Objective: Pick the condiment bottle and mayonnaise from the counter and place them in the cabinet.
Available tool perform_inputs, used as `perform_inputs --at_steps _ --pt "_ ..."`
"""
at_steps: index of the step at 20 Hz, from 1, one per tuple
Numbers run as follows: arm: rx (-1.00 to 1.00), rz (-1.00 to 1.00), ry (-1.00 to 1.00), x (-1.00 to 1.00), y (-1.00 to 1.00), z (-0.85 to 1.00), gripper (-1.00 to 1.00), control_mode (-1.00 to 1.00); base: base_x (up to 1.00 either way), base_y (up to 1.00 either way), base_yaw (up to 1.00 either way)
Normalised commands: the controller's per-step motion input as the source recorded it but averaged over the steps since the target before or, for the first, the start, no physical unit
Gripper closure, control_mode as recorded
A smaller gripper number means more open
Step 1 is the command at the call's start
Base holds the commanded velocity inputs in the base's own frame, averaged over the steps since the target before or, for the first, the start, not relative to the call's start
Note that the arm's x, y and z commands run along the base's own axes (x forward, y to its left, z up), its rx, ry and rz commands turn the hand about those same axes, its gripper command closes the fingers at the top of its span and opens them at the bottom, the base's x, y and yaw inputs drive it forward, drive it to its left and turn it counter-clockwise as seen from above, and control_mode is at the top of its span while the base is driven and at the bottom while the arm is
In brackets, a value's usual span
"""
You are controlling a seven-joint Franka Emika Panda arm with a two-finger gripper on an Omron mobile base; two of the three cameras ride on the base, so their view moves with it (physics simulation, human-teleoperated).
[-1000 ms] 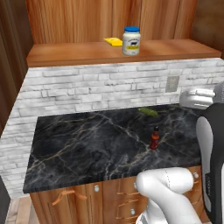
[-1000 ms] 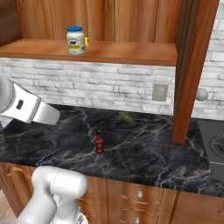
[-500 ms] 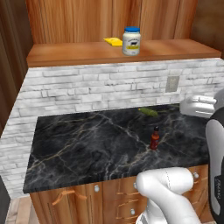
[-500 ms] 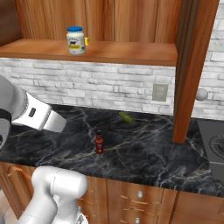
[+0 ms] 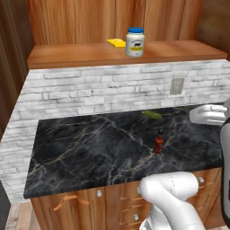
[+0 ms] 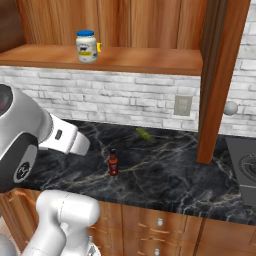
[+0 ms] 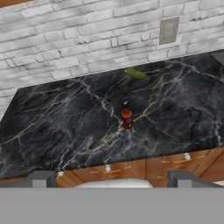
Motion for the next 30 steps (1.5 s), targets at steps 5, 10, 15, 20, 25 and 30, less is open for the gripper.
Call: perform_inputs --at_steps 5,10,15,20,25,30 --pt "-0.04 0.01 0.01 0.19 0.0 -0.14 -1.0 -1.0 0.0 0.0 0.0" --pt "-0.07 0.0 0.04 0.27 0.0 -0.15 -1.0 -1.0 0.0 0.0 0.0" --pt "-0.03 0.0 0.06 0.31 -0.04 -0.28 -1.0 -1.0 0.0 0.0 0.0" --pt "0.0 0.0 0.07 0.37 -0.02 -0.37 -1.0 -1.0 0.0 0.0 0.0" --pt "0.0 0.0 0.02 0.34 -0.06 -0.29 -1.0 -1.0 0.0 0.0 0.0" --pt "0.0 0.0 0.01 0.32 -0.07 -0.32 -1.0 -1.0 0.0 0.0 0.0"
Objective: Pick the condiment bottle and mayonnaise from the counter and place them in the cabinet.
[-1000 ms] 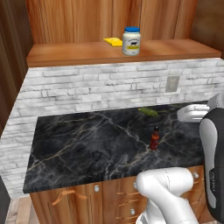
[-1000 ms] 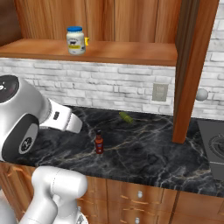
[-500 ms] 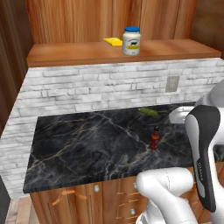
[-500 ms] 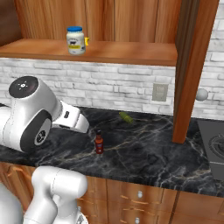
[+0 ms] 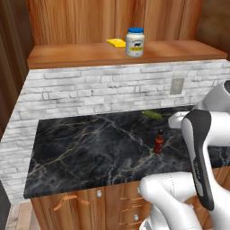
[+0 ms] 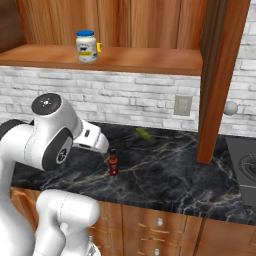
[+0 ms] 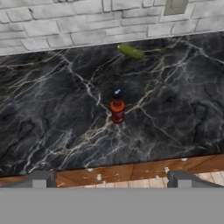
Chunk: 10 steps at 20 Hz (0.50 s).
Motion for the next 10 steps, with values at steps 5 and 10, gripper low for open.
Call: perform_inputs --at_steps 5,10 --pt "0.0 0.0 0.0 0.22 -0.01 -0.32 -1.0 -1.0 0.0 0.0 0.0" --pt "0.0 0.01 0.0 0.19 0.0 -0.33 -1.0 -1.0 0.0 0.0 0.0"
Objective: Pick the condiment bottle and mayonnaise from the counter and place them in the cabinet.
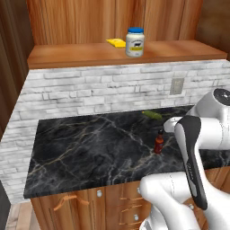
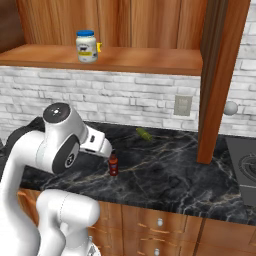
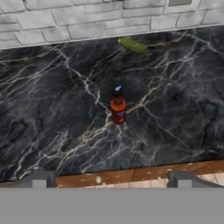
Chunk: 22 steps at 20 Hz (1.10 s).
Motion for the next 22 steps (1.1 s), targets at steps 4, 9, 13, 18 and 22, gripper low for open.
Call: perform_inputs --at_steps 4,9,13,18,22 --pt "0.0 0.0 0.0 0.2 0.0 -0.3 -1.0 -1.0 0.0 0.0 0.0" --pt "0.0 0.0 0.0 0.16 -0.02 -0.2 -1.0 -1.0 0.0 0.0 0.0" --pt "0.0 0.0 0.0 0.16 -0.04 -0.18 -1.0 -1.0 0.0 0.0 0.0" --pt "0.0 0.0 0.0 0.17 -0.03 -0.21 -1.0 -1.0 0.0 0.0 0.0" --pt "0.0 0.0 0.0 0.18 -0.03 -0.23 -1.0 -1.0 0.0 0.0 0.0"
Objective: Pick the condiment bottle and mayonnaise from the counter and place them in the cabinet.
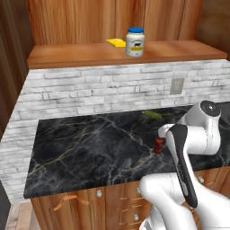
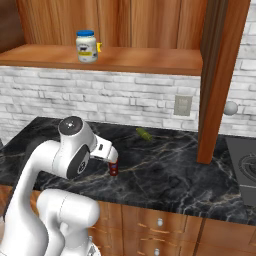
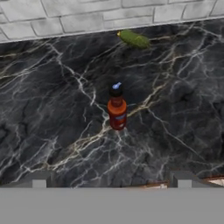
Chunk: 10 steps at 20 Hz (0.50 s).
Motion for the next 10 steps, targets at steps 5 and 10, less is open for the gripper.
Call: perform_inputs --at_steps 5,10 --pt "0.0 0.0 0.0 0.15 -0.02 -0.21 -1.0 -1.0 0.0 0.0 0.0" --pt "0.0 0.0 0.0 0.17 -0.01 -0.19 -1.0 -1.0 0.0 0.0 0.0"
